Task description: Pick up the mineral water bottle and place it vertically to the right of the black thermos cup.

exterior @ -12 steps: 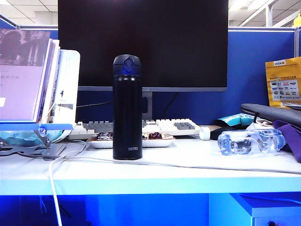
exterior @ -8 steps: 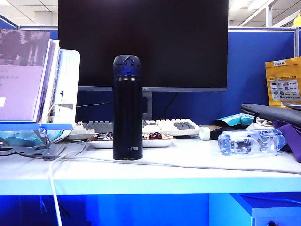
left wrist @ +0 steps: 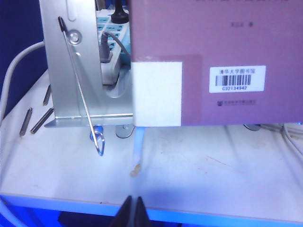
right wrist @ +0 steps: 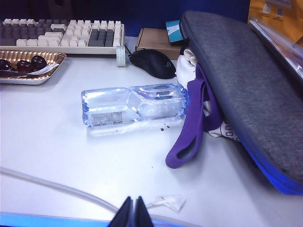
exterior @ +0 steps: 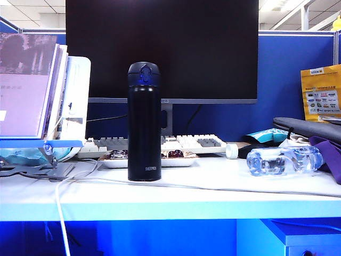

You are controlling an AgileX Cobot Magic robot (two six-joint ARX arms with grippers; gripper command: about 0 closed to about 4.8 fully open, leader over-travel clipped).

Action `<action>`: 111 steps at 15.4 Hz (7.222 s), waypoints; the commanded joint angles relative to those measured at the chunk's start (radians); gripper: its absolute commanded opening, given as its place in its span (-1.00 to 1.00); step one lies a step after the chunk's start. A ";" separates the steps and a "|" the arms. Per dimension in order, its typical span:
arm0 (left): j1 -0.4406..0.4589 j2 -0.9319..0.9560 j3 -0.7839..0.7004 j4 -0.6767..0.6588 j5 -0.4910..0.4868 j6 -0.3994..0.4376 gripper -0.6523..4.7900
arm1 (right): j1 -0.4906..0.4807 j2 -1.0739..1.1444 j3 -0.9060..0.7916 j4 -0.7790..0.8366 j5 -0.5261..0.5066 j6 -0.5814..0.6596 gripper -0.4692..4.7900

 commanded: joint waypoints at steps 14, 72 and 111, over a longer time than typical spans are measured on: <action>0.001 -0.003 -0.005 -0.022 0.004 -0.003 -0.78 | -0.002 0.243 0.394 0.098 -0.064 0.581 -0.73; 0.001 -0.003 -0.005 -0.022 0.003 -0.003 -0.78 | -0.187 1.889 1.334 -0.200 -0.084 1.267 1.00; 0.001 -0.003 -0.006 -0.019 0.003 -0.003 -0.78 | -0.090 1.864 1.609 -0.122 -0.311 0.331 0.32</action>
